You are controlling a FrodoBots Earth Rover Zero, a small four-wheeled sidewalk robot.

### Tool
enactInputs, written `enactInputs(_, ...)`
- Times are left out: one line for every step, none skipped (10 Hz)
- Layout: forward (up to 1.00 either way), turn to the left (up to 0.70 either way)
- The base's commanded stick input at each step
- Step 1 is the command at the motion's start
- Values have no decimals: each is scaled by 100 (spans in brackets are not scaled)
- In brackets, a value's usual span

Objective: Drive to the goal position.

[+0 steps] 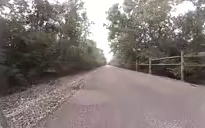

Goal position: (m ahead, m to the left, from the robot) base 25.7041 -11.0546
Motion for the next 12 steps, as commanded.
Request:
enactInputs(70, 0)
enactInputs(70, 0)
enactInputs(70, 0)
enactInputs(70, 0)
enactInputs(70, 0)
enactInputs(70, 0)
enactInputs(70, 0)
enactInputs(70, 0)
enactInputs(70, 0)
enactInputs(70, 0)
enactInputs(70, 0)
enactInputs(70, 0)
